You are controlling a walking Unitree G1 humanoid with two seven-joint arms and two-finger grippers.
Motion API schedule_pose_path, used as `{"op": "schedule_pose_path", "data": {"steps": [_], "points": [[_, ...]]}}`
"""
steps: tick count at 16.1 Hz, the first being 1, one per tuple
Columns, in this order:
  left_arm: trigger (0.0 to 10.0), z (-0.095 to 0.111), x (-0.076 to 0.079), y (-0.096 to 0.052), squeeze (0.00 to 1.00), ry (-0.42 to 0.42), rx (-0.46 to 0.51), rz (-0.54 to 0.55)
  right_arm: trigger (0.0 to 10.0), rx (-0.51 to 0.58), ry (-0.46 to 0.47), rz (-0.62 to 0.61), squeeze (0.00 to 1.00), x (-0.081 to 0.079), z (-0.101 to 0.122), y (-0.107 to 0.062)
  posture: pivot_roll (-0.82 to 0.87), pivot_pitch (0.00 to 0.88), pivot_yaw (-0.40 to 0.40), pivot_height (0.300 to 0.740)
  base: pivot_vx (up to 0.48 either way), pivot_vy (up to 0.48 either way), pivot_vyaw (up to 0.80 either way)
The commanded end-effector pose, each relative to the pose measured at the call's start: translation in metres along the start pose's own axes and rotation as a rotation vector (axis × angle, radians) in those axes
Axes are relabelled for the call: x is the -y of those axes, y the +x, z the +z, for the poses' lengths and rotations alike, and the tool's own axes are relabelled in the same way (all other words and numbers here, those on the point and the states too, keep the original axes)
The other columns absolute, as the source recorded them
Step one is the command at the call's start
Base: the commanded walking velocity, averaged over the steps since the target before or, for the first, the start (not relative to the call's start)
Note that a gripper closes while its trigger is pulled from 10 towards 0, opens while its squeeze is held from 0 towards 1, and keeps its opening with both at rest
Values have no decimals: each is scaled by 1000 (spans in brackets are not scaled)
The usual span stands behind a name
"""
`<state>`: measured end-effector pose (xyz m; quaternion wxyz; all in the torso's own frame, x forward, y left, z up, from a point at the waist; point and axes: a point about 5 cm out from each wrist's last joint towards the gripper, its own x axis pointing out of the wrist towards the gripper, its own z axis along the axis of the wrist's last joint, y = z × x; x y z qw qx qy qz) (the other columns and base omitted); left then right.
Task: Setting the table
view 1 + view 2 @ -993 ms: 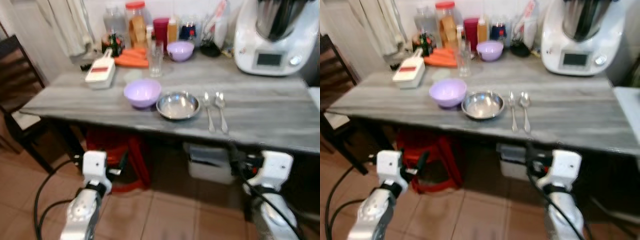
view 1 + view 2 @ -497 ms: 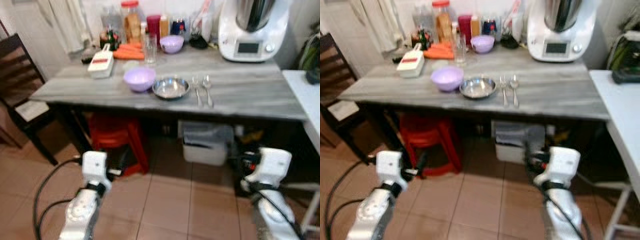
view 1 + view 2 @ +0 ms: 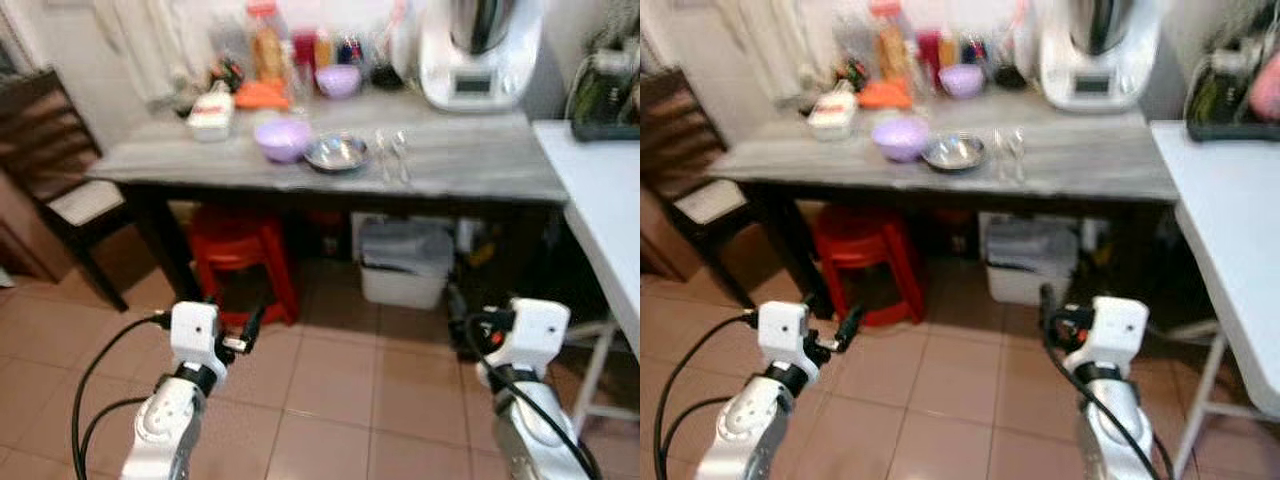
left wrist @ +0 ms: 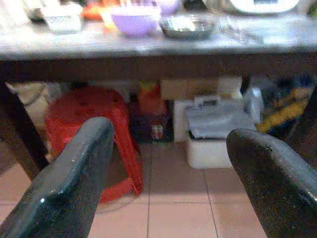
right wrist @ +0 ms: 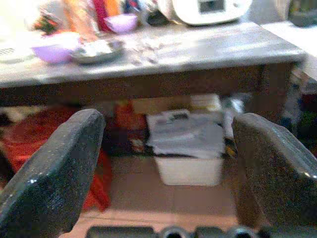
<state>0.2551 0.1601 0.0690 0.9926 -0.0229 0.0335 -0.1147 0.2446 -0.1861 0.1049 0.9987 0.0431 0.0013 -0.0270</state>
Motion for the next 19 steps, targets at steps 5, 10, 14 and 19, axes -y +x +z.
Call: {"op": "schedule_pose_path", "data": {"steps": [5, 10, 14, 19], "points": [[10000, 7, 9, 5, 0, -6, 22, -56, 10000, 8, 1, -5, 0, 0, 2, 3, -47, 0, 116, 740, 0, 0, 0], [10000, 7, 13, 5, 0, -20, 21, -74, 10000, 8, -1, -4, 0, -1, 3, 4, -49, 0, 115, 740, 0, -324, 0], [10000, 6, 13, 5, 0, -25, 17, -78, 10000, 6, 2, 1, 0, -3, 2, 5, -50, 0, 117, 740, 0, -480, 0], [10000, 5, 13, 6, 0, -28, 12, -82, 10000, 10, 1, 2, 0, -3, 3, 7, -49, 0, 116, 740, 0, -480, 0]]}}
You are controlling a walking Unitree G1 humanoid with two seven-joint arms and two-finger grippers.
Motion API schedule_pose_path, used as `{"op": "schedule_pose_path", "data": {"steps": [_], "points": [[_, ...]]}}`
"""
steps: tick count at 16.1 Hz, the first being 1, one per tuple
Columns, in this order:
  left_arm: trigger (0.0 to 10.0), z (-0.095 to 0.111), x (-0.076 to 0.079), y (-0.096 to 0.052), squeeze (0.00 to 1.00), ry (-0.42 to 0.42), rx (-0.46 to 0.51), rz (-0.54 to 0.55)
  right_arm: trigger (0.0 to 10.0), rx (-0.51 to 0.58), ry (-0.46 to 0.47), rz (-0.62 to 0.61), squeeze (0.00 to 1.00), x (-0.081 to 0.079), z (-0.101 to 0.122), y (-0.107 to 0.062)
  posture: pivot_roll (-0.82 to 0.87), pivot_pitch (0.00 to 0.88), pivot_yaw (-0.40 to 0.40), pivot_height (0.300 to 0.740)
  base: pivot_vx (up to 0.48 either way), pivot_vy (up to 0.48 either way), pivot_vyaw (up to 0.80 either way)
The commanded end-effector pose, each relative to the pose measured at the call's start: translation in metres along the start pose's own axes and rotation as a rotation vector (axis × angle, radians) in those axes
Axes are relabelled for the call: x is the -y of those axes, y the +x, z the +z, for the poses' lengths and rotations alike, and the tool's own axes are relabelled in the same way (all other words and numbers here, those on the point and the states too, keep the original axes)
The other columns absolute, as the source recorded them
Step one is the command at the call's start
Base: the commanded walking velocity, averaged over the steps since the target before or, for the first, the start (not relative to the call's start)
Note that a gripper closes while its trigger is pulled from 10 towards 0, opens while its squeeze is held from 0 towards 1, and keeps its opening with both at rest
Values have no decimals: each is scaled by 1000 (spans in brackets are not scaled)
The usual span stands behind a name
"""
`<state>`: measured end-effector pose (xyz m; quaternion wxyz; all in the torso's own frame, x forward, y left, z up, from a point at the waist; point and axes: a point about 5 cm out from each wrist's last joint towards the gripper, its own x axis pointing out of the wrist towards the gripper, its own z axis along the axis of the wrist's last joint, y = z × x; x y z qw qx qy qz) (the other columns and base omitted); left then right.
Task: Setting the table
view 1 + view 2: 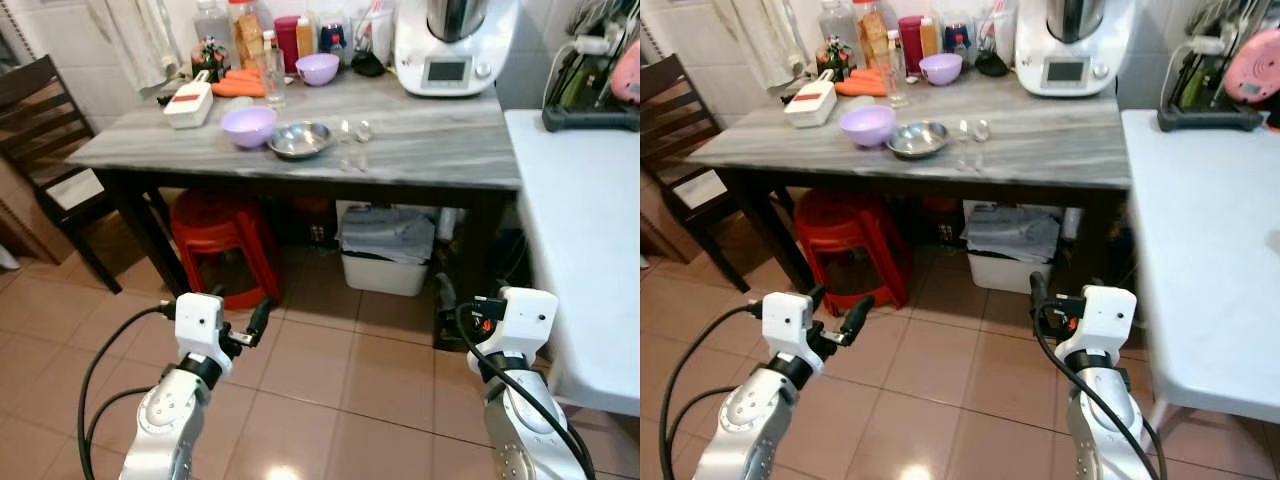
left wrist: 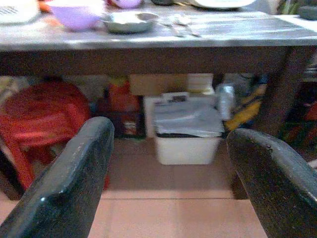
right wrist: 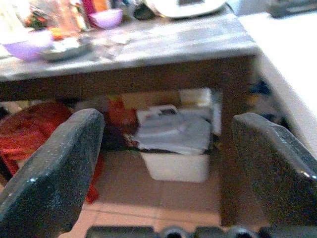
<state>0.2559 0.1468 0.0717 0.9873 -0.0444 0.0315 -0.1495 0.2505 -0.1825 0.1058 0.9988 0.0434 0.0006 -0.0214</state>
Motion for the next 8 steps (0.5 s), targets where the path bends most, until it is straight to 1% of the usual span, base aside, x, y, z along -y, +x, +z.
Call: {"op": "schedule_pose_path", "data": {"steps": [1, 7, 8], "points": [[10000, 3, 0, 2, 0, 12, 4, -11, 10000, 10, 0, -9, 0, 1, 3, 2, -48, 0, 116, 740, 0, -480, 0], [10000, 2, 0, 2, 0, 11, 1, -14, 10000, 13, 0, -10, 0, 0, 3, 4, -46, 0, 116, 740, 0, -480, 0], [10000, 2, 1, 2, 0, 10, 1, -16, 10000, 11, -3, -9, 0, 0, 3, 5, -46, 0, 114, 740, 0, -480, -600]]}}
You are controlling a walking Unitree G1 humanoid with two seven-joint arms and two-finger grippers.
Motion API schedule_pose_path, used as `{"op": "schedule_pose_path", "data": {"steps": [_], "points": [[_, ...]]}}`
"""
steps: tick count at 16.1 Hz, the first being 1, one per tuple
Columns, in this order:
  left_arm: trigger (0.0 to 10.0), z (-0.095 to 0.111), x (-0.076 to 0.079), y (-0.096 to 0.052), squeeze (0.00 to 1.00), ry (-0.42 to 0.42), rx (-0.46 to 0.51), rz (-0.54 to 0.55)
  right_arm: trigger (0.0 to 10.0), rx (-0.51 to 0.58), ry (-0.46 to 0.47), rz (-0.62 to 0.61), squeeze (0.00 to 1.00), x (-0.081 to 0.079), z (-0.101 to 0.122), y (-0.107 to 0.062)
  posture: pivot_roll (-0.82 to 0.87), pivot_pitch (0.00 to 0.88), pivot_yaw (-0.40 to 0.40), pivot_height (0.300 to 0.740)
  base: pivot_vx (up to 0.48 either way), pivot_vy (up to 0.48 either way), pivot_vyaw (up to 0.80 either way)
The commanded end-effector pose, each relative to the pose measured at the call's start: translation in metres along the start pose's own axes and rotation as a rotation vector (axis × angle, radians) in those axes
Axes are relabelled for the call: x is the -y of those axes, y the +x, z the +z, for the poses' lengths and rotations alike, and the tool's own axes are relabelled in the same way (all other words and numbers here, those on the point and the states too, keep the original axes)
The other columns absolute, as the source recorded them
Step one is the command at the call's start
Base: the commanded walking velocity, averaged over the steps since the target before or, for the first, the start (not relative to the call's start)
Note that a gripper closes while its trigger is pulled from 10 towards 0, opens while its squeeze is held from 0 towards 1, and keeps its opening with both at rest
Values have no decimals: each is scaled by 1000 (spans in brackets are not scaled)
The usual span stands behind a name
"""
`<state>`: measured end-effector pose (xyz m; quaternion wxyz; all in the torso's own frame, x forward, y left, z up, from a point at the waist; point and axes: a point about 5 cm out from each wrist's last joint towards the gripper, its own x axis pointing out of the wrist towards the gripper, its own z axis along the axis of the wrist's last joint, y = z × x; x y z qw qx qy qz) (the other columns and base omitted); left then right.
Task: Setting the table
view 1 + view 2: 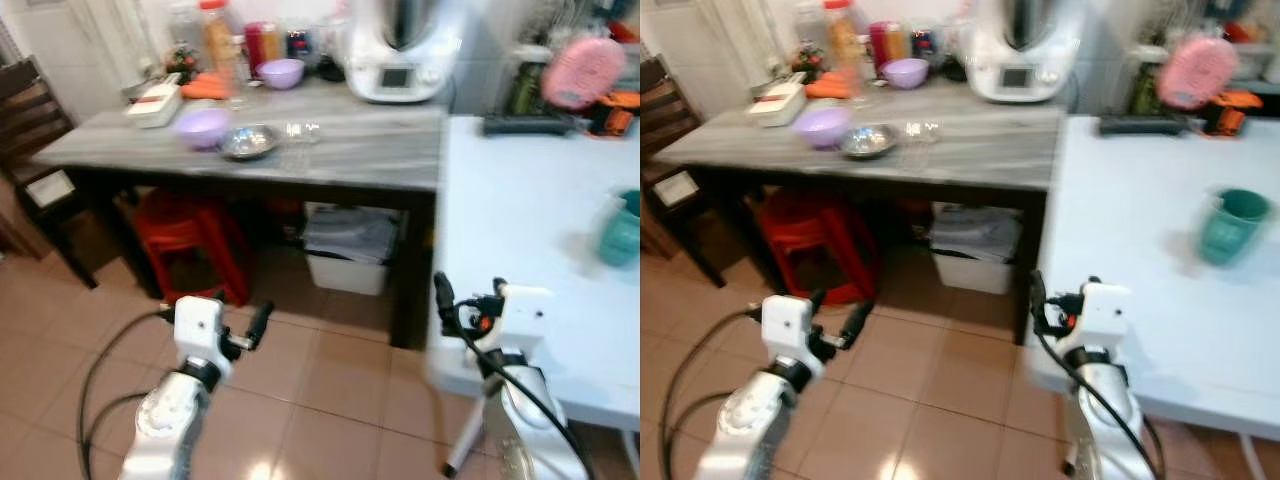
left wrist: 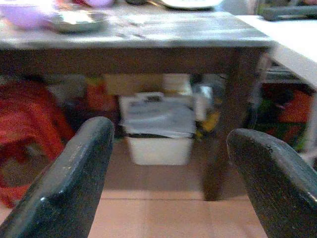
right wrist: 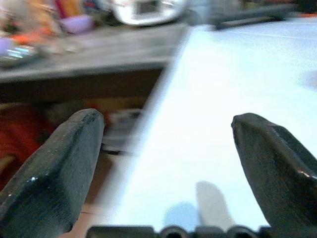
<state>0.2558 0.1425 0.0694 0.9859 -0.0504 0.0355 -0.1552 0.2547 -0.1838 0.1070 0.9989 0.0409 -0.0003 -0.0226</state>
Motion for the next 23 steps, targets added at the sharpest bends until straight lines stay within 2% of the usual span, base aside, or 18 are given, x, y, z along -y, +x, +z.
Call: {"op": "schedule_pose_path", "data": {"steps": [1, 4, 7, 9, 13, 16, 17, 18, 19, 23], "points": [[10000, 4, -3, 1, 0, 23, 7, -5, 10000, 8, 3, -7, 0, -1, 2, 1, -45, 0, 114, 740, 0, -480, -800], [10000, 4, -3, 1, 0, 25, 6, -7, 10000, 12, 3, -6, 0, -1, 2, 2, -45, 0, 116, 740, 0, -480, -800], [10000, 4, -3, 2, 0, 31, 8, -5, 10000, 16, 2, -5, 0, -1, 2, 3, -44, 0, 117, 740, 0, -451, 0], [10000, 2, -4, 3, 0, 13, -3, 22, 10000, 18, 3, -5, 0, -2, 2, 4, -44, 0, 117, 740, 0, 0, 0], [10000, 2, -7, 5, 0, 28, -4, 43, 10000, 32, 0, 0, 0, -3, 7, 11, -45, 0, 116, 740, 0, 0, 0], [10000, 1, -3, 7, 0, -11, -12, 16, 10000, 39, -29, 15, 0, -3, 13, 24, -46, 0, 118, 740, 0, 0, 0], [10000, -1, 4, 8, 0, -16, -22, -49, 10000, 36, -45, 23, 0, -7, 16, 34, -44, 0, 118, 740, 0, 0, 0], [10000, -2, 6, 8, 0, -14, -25, -64, 10000, 33, -51, 25, 0, -9, 16, 37, -44, 0, 118, 740, 0, 0, 0], [10000, -2, 11, 10, 0, -42, -24, -118, 10000, 19, -64, 38, 0, -15, 17, 47, -37, 0, 116, 740, 0, 0, 0], [10000, 2, 13, 9, 0, -65, -18, -147, 10000, 9, -69, 61, 0, -28, 22, 67, -20, 35, 115, 740, 0, 0, 0]]}}
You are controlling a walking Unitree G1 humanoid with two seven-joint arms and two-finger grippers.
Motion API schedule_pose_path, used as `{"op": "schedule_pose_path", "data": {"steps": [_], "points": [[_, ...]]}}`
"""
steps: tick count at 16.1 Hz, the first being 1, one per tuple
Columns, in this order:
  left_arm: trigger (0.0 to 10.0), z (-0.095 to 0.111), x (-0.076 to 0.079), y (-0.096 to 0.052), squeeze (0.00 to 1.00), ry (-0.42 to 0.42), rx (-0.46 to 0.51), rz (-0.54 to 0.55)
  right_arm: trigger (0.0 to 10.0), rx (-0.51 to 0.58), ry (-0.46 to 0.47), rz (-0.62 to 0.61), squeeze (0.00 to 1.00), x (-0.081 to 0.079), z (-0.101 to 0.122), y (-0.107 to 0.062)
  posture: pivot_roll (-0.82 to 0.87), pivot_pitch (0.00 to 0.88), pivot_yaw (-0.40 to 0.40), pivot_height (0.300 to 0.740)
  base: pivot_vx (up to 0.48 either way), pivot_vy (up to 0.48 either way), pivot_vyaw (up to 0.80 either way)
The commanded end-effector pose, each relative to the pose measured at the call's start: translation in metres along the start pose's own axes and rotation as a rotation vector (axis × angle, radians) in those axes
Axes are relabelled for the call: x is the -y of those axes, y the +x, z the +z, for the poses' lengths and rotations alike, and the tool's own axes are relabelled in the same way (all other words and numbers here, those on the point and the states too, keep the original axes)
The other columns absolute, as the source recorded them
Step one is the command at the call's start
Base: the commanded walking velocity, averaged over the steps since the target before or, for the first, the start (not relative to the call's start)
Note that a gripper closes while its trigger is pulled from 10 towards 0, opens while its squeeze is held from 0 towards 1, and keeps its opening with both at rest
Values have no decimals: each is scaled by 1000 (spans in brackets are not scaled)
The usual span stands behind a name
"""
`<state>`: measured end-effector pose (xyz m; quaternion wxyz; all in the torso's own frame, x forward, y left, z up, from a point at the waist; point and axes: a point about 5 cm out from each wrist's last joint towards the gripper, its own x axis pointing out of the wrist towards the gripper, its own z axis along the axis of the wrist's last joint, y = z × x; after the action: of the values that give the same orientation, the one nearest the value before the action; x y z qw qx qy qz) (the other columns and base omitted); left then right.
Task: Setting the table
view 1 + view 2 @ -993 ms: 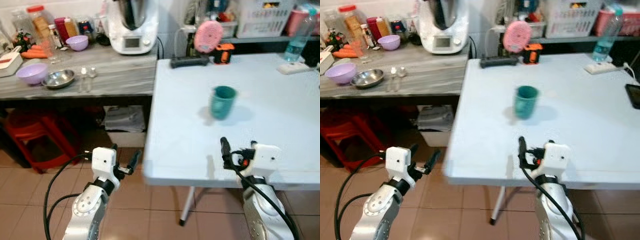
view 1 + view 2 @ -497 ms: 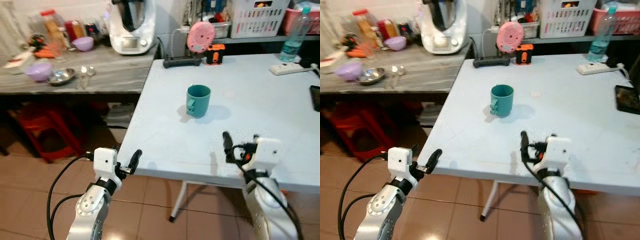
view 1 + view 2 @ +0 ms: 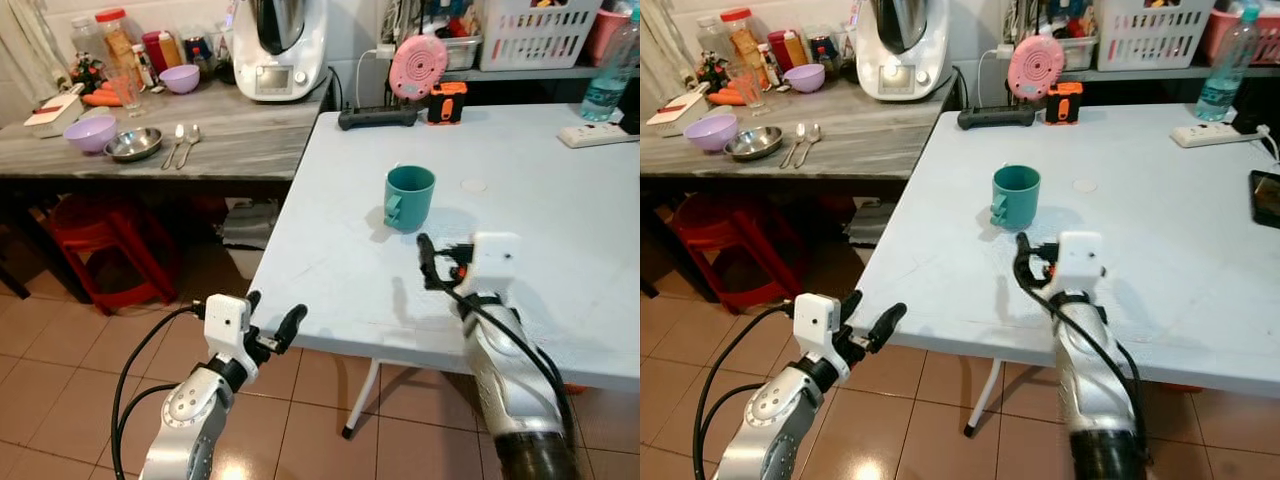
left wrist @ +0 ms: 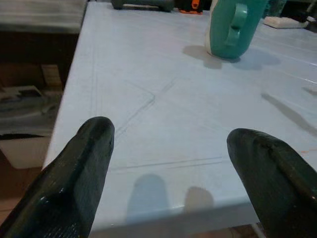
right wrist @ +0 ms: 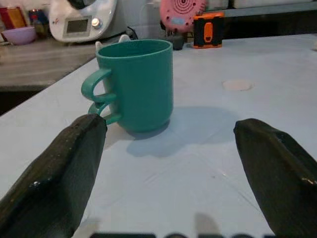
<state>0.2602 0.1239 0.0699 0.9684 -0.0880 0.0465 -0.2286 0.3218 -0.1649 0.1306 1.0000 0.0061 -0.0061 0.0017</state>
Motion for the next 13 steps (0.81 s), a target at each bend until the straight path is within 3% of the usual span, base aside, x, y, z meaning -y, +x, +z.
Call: {"op": "schedule_pose_path", "data": {"steps": [1, 5, 7, 10, 13], "points": [[10000, 2, -2, -3, 0, 6, -4, -7, 10000, -8, 9, 13, 0, -8, 2, 7, -14, 54, 117, 740, 0, 0, 0], [10000, -4, 11, -12, 0, -23, -32, -76, 10000, -19, 37, 34, 0, -27, 16, 36, 5, 97, 119, 740, 0, 0, 0], [10000, 0, 14, -13, 0, -30, -11, -78, 10000, 14, 35, 59, 0, -31, 19, 33, 14, 91, 109, 740, 0, 0, 0], [10000, 4, -3, -16, 0, 30, 12, 96, 10000, 80, -10, 48, 0, -16, 2, -1, 12, 65, 103, 740, 0, 0, 0], [10000, 3, -19, -21, 0, 33, 16, 220, 10000, 109, -17, -1, 0, 3, -7, -33, -12, 40, 108, 740, 0, 0, 0]]}}
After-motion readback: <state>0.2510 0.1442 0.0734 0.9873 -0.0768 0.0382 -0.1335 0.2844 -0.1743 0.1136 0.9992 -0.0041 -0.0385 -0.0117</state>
